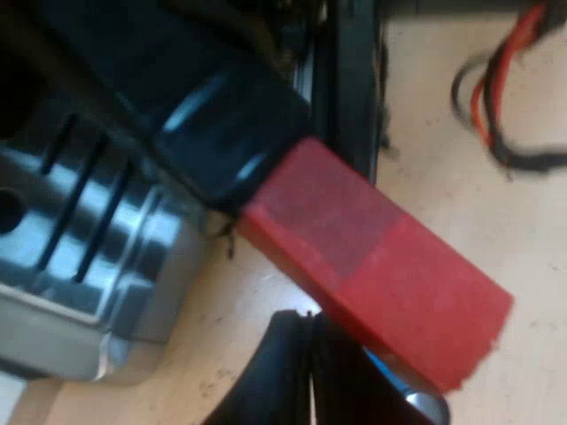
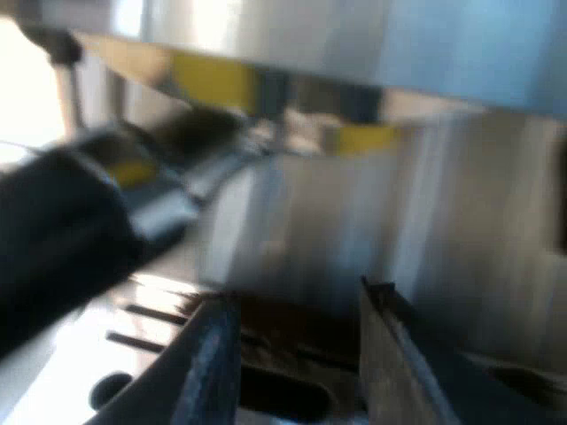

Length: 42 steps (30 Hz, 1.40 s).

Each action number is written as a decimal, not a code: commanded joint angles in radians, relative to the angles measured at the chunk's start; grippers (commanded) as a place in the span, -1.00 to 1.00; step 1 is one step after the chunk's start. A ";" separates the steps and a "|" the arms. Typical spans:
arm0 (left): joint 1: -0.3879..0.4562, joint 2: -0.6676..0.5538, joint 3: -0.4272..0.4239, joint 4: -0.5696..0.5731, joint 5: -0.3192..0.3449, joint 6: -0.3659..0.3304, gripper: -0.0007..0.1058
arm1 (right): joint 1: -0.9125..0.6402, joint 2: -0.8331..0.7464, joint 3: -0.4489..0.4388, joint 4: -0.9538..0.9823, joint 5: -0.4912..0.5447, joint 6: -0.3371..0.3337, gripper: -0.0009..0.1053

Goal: Put the handle in the coffee machine

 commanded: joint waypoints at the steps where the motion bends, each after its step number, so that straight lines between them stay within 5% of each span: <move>1: -0.025 -0.015 0.007 0.048 0.124 0.002 -0.98 | -0.013 -0.059 0.029 0.072 -0.019 0.002 -0.28; 12: -0.025 -0.015 0.007 -0.002 0.162 -0.023 -0.98 | 0.019 -0.318 0.194 0.300 -0.127 0.029 -0.28; 25: -0.025 -0.015 0.007 -0.085 0.217 -0.044 -0.98 | 0.161 -0.647 0.200 0.480 -0.191 0.029 -0.28; 29: -0.070 -0.015 0.007 -0.093 0.247 -0.042 -0.98 | 0.168 -0.720 0.200 0.485 -0.230 0.043 -0.25; 36: -0.223 -0.015 0.007 -0.216 0.245 -0.121 -0.98 | 0.168 -0.815 0.189 0.601 -0.235 0.121 0.15; 42: -0.258 -0.012 0.002 -0.299 0.195 -0.141 -0.98 | 0.168 -0.862 0.188 0.630 -0.237 0.135 0.16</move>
